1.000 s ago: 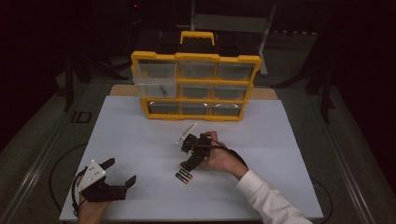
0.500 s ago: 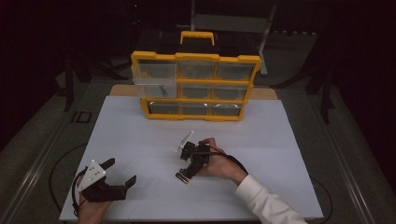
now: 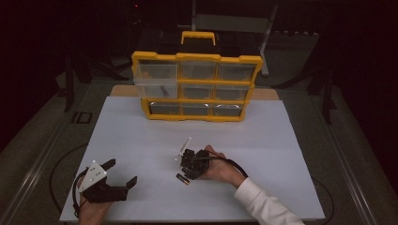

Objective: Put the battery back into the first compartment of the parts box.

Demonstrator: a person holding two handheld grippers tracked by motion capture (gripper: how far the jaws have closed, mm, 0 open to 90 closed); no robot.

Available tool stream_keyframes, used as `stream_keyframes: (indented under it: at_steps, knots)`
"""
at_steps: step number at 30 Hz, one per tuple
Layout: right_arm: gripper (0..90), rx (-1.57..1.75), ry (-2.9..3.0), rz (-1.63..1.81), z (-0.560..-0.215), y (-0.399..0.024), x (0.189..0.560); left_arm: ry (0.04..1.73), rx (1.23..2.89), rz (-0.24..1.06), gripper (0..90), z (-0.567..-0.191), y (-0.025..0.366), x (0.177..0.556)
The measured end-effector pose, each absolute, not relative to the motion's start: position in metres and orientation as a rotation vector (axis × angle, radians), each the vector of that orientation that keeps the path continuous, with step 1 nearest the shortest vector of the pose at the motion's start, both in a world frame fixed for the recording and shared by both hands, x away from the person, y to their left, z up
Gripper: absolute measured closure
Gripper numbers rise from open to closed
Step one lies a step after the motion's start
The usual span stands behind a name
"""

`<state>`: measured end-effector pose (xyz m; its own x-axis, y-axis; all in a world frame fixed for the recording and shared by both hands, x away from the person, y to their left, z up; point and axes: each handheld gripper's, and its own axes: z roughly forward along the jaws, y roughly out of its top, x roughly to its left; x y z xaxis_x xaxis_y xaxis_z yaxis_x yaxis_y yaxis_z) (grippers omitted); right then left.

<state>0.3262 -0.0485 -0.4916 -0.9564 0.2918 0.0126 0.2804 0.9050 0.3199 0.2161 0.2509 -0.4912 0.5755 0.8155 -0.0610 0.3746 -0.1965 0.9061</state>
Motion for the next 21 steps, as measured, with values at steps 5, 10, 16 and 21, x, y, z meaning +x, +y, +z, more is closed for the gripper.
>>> stream_keyframes:
  at_steps: [5, 10, 16, 21]
  knots:
    - [76.8, 0.418, 3.024, 0.474, -0.490, -0.048, 0.326, 0.983, 1.799, 0.545, 0.0, -0.492, 0.251, 0.216]
    - [76.9, 0.385, 3.027, 0.456, -0.489, -0.048, 0.325, 0.983, 1.799, 0.545, 0.0, -0.492, 0.251, 0.216]
    - [76.9, 0.422, 3.022, 0.518, -0.478, -0.054, 0.329, 0.982, 1.802, 0.544, 0.0, -0.492, 0.251, 0.217]
    - [76.8, 0.438, 2.992, 0.573, -0.463, -0.059, 0.334, 0.982, 1.803, 0.543, 0.0, -0.492, 0.250, 0.217]
